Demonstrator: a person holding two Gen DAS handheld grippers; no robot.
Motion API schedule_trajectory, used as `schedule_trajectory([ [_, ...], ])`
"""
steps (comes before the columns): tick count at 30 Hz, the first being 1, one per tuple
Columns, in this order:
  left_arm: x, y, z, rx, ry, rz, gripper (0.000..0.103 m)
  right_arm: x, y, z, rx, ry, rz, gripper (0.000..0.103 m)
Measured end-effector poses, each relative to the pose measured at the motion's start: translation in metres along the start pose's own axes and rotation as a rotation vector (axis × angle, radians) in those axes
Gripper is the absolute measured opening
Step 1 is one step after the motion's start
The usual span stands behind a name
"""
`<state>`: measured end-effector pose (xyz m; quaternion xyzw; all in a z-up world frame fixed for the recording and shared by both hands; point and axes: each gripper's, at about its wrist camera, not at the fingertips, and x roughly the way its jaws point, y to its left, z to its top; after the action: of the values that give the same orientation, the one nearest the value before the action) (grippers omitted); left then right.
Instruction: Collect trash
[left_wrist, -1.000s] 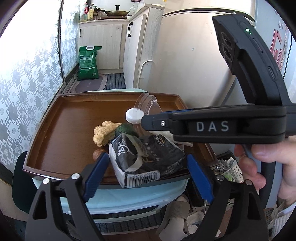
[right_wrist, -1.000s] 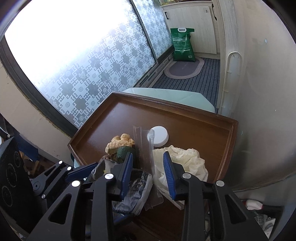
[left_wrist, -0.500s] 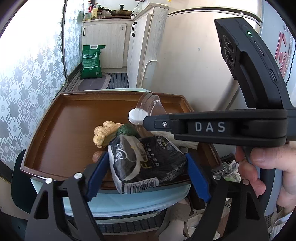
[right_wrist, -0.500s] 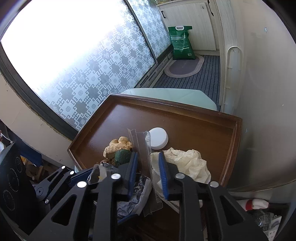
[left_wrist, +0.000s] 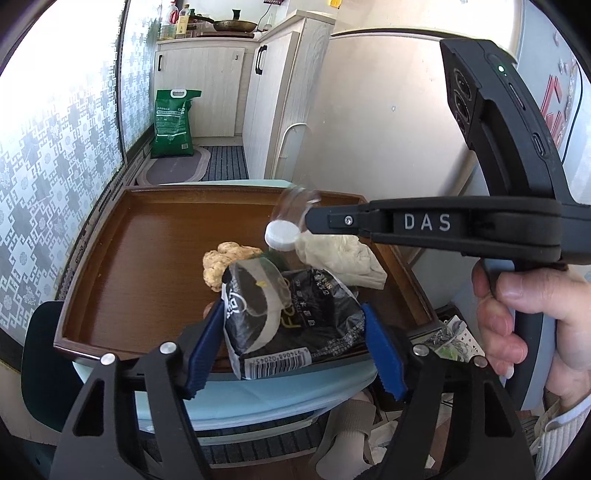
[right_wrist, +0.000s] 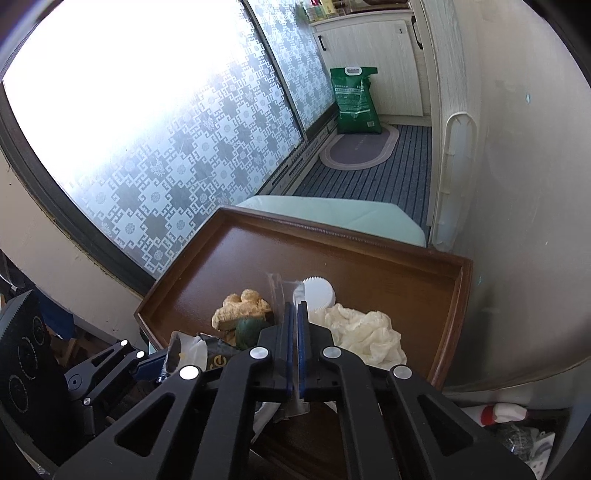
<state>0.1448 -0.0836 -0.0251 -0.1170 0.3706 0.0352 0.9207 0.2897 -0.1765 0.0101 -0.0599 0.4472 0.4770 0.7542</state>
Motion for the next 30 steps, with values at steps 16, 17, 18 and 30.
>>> schedule_trajectory([
  [16,-0.005,0.012,0.002,-0.003,0.011,-0.057,0.071,0.012,0.002,0.008,0.054,0.037,-0.015,0.001],
  [17,-0.005,0.013,0.002,-0.004,0.010,-0.061,0.071,0.013,0.003,0.008,0.056,0.037,-0.011,0.001],
  [18,-0.005,0.014,0.002,-0.006,0.008,-0.066,0.071,0.013,0.004,0.008,0.053,0.041,-0.013,0.001],
  [30,-0.012,0.025,-0.001,-0.020,-0.007,-0.096,0.071,0.022,0.009,0.008,0.054,0.069,-0.039,0.030],
])
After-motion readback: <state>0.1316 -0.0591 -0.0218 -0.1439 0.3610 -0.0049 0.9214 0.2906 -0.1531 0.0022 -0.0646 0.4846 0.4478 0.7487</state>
